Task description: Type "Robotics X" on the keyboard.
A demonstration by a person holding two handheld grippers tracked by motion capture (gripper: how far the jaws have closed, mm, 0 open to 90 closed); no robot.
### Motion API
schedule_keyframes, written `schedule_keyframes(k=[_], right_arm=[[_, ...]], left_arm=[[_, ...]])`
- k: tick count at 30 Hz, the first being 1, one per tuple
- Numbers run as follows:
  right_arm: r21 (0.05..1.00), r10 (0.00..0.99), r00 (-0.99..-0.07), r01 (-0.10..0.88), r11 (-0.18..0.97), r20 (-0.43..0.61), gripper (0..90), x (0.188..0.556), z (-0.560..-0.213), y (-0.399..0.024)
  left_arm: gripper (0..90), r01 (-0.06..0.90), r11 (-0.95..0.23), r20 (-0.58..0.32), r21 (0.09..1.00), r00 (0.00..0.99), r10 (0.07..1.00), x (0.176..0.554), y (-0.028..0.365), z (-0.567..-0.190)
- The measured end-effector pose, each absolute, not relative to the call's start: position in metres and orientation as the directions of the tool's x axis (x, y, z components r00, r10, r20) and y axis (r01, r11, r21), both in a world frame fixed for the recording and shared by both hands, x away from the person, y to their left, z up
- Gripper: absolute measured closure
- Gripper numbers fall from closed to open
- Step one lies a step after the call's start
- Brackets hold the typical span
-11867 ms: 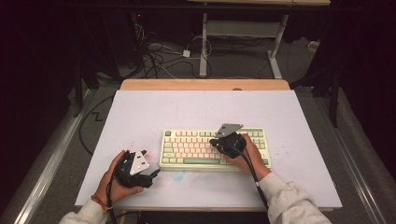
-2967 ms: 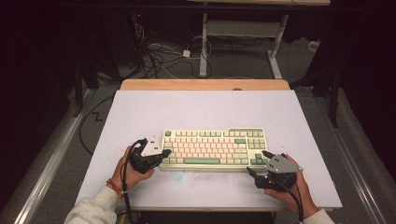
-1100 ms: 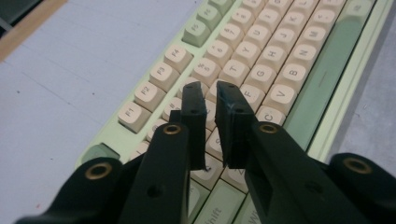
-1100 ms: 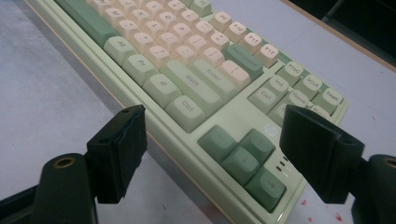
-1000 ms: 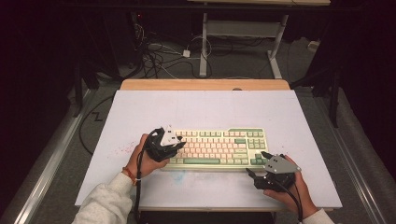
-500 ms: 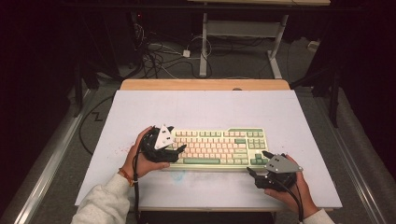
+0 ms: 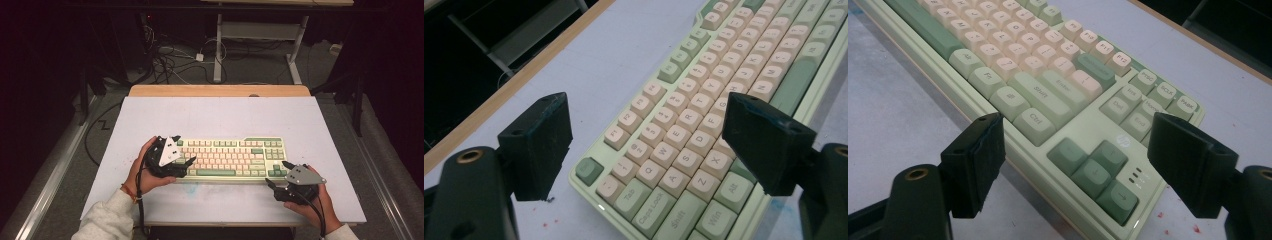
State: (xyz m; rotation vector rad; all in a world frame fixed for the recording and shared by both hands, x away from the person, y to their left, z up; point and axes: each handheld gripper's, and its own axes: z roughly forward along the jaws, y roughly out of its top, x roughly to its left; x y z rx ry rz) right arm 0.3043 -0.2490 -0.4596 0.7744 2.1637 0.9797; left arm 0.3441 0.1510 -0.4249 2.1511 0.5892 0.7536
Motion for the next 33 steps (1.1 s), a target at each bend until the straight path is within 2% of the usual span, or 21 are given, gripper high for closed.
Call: schedule_keyframes(k=[23, 26, 31, 33], right_arm=[[0.814, 0.739, -0.611, 0.253, 0.523, -0.284, 24.0, 0.305, -0.454, -0.253], [0.823, 0.740, -0.616, 0.251, 0.509, -0.270, 26.5, 0.304, -0.453, -0.254], [0.843, 0.729, -0.649, 0.251, 0.476, -0.219, 36.5, 0.303, -0.448, -0.256], [0.847, 0.723, -0.656, 0.243, 0.473, -0.216, 37.0, 0.303, -0.447, -0.257]], left_arm=[[18.6, 0.201, -0.635, 0.358, 0.746, 0.684, 0.636, 0.322, 0.181, -0.449], [18.5, 0.211, -0.645, 0.362, 0.734, 0.683, 0.635, 0.320, 0.185, -0.454], [18.5, 0.240, -0.639, 0.340, 0.731, 0.684, 0.645, 0.317, 0.192, -0.462], [18.5, 0.250, -0.642, 0.336, 0.724, 0.686, 0.645, 0.316, 0.195, -0.465]])
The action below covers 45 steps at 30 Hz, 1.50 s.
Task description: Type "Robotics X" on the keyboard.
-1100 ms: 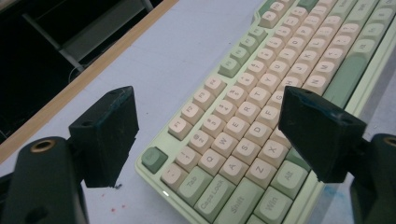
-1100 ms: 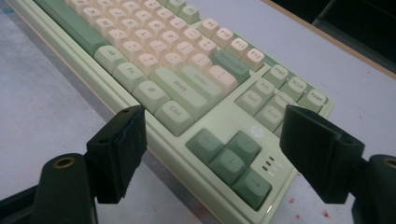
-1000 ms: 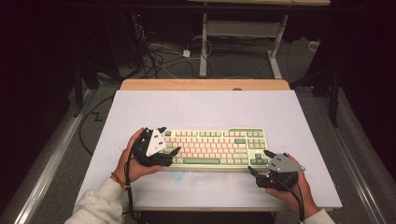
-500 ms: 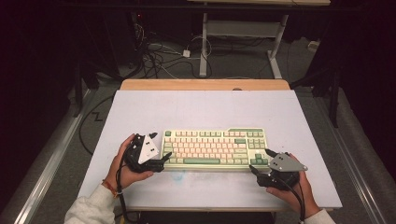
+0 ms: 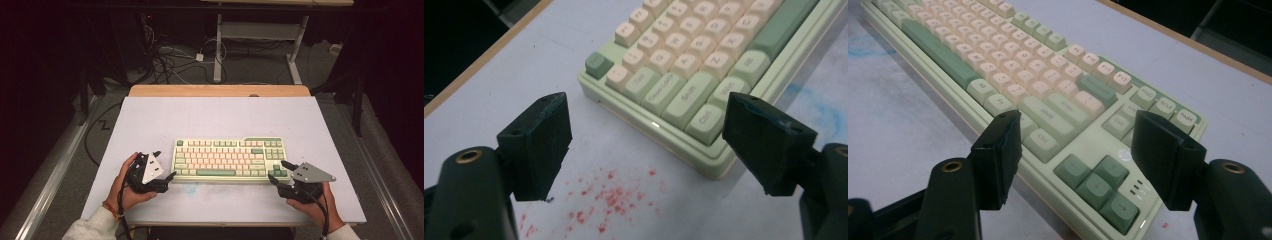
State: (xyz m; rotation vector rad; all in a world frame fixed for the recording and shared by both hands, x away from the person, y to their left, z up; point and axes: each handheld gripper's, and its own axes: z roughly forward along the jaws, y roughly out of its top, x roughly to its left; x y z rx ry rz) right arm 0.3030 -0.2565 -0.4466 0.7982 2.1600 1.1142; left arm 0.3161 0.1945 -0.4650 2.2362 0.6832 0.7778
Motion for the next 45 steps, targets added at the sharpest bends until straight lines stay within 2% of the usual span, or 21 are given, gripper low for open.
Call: schedule_keyframes(k=[7, 17, 24, 45], right_arm=[[0.833, 0.712, -0.669, 0.258, 0.489, -0.211, 47.5, 0.306, -0.443, -0.257], [0.814, 0.685, -0.698, 0.263, 0.518, -0.210, 75.5, 0.312, -0.433, -0.252], [0.819, 0.673, -0.715, 0.263, 0.510, -0.190, 88.6, 0.319, -0.424, -0.250], [0.790, 0.618, -0.761, 0.250, 0.560, -0.196, 90.0, 0.346, -0.416, -0.218]], left_arm=[[17.7, 0.275, -0.651, 0.326, 0.707, 0.691, 0.645, 0.313, 0.200, -0.471], [17.7, 0.295, -0.644, 0.310, 0.706, 0.689, 0.655, 0.313, 0.202, -0.474], [17.7, 0.296, -0.643, 0.310, 0.706, 0.688, 0.657, 0.313, 0.202, -0.473], [17.7, 0.295, -0.648, 0.309, 0.702, 0.693, 0.651, 0.315, 0.200, -0.474]])
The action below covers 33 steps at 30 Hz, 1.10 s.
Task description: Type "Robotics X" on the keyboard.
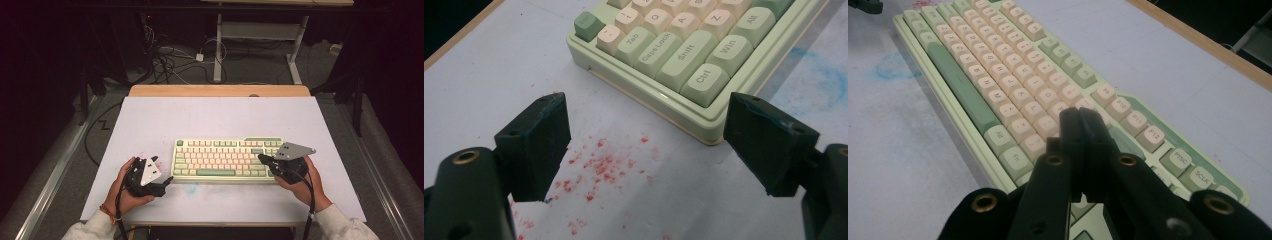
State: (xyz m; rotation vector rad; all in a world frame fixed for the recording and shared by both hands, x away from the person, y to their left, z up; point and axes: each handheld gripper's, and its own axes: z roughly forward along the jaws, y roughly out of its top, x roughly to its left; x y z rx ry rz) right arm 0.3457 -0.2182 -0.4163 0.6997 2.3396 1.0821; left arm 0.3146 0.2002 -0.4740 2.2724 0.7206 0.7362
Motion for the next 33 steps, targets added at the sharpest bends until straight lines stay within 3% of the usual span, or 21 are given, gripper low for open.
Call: schedule_keyframes(k=[33], right_arm=[[0.715, 0.556, -0.808, 0.270, 0.644, -0.195, 90.0, 0.371, -0.436, -0.179]], left_arm=[[19.1, 0.314, -0.649, 0.299, 0.693, 0.694, 0.655, 0.315, 0.198, -0.476]])
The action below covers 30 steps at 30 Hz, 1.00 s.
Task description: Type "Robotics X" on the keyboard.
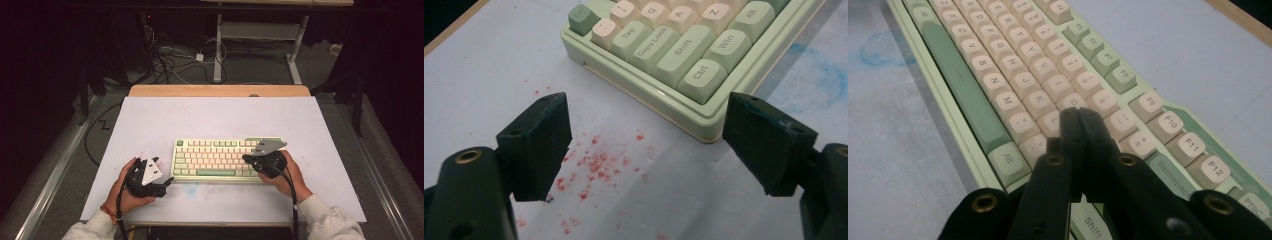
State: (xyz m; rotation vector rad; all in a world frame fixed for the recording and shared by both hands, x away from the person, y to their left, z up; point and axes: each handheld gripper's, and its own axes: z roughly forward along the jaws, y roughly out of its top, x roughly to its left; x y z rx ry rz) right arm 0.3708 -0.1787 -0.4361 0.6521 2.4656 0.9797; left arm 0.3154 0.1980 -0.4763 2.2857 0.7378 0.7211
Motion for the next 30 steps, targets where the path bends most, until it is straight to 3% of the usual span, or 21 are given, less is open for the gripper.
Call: schedule_keyframes(k=[30], right_arm=[[0.699, 0.580, -0.791, 0.301, 0.649, -0.197, 90.0, 0.366, -0.443, -0.201]], left_arm=[[23.2, 0.322, -0.617, 0.233, 0.718, 0.725, 0.649, 0.320, 0.182, -0.469]])
